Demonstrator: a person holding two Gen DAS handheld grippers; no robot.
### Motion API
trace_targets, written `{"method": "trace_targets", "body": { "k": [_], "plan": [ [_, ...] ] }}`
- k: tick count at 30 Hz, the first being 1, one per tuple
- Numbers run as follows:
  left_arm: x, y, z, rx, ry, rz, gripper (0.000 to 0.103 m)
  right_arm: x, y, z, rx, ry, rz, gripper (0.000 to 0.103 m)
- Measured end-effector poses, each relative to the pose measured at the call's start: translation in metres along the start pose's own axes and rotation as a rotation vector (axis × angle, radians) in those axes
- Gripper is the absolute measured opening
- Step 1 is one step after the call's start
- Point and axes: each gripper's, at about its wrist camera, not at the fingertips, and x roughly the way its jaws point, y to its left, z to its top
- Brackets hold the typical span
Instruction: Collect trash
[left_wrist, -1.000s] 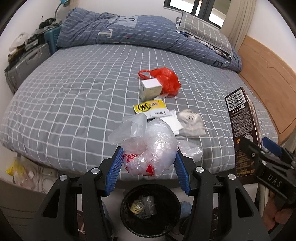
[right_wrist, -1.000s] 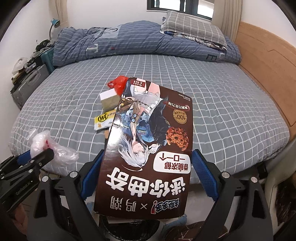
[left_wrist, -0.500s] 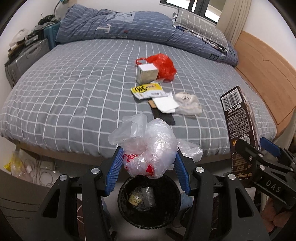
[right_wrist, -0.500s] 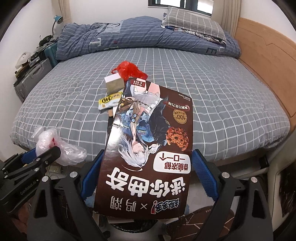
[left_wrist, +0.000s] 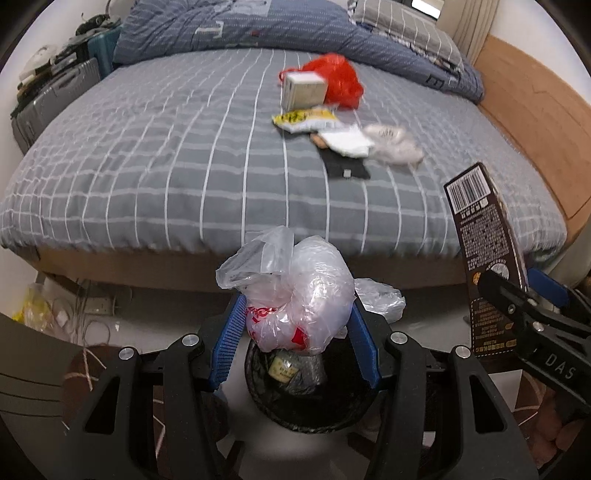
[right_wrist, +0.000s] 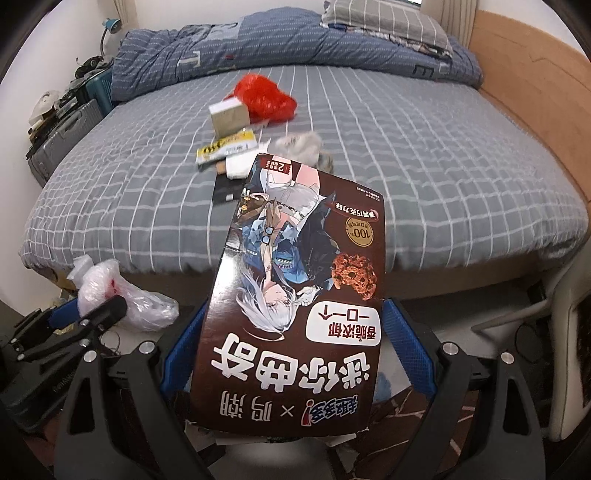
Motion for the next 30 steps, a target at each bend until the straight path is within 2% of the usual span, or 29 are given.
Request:
{"method": "trace_targets", "body": {
  "k": [9,17,23,30],
  "plan": [
    [0.030,0.008,-0.025,-0.010,0.053,0.011,0.053,0.037,0.007,-0.035,-0.006,0.085,0.019,0.087],
    [0.077,0.018,-0.053,-0.019,0.124,0.036,0.053,0.081,0.010,-0.064,-0.020,0.171,0.024,0.087],
    [0.110,0.033,-0.059,-0.053,0.178,0.042,0.053,0.125,0.020,-0.085,-0.063,0.245,0.036,0.088],
    [0.140,0.043,-0.068,-0.055,0.221,0.040,0.053,0.155,0.033,-0.102,-0.107,0.304,0.038,0.088]
  ]
}}
